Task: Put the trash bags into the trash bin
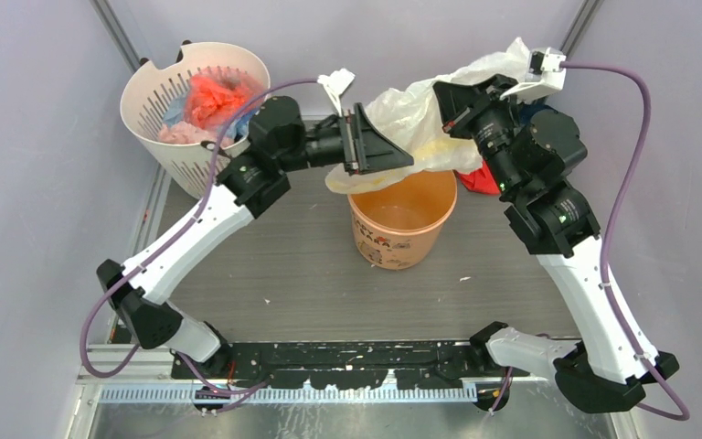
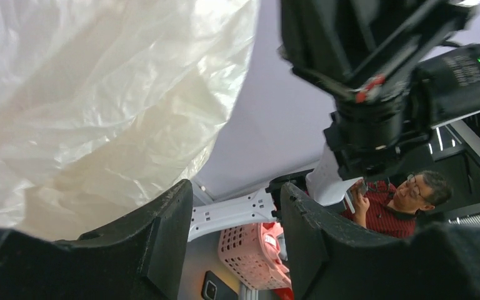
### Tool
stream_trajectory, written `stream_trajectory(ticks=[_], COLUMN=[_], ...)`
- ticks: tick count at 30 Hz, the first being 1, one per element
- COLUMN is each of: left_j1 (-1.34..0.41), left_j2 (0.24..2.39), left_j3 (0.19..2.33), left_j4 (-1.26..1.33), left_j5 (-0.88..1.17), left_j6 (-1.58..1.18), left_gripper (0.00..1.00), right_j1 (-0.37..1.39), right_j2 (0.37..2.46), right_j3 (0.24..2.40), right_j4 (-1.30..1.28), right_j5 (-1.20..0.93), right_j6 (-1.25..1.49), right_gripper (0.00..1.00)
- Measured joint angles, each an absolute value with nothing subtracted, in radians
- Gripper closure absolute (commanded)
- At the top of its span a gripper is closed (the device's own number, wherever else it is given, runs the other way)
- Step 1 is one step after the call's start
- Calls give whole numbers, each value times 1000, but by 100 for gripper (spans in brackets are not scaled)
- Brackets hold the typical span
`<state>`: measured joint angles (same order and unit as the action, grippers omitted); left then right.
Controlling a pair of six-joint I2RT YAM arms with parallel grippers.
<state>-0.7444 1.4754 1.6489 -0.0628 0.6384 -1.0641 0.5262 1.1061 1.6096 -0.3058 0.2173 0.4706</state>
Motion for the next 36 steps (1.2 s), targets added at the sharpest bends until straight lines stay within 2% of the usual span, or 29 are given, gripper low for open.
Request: stream_trajectory(ticks=[5, 21, 36], left_j1=[-798, -797, -792], left_j2=[1517, 1541, 1627], left_j3=[1664, 1695, 1726], left_j4=[-103, -218, -228], left_j5=[578, 289, 227], left_j6=[-1041, -918, -921], left_gripper=[48, 50, 50], right_j1=[526, 526, 526], right_j2=[1093, 983, 926], right_j3=[1618, 1563, 1443], right_j4=[-283, -232, -223], right_j5=[210, 158, 114], right_j6=[478, 554, 625], right_gripper=[99, 99, 99])
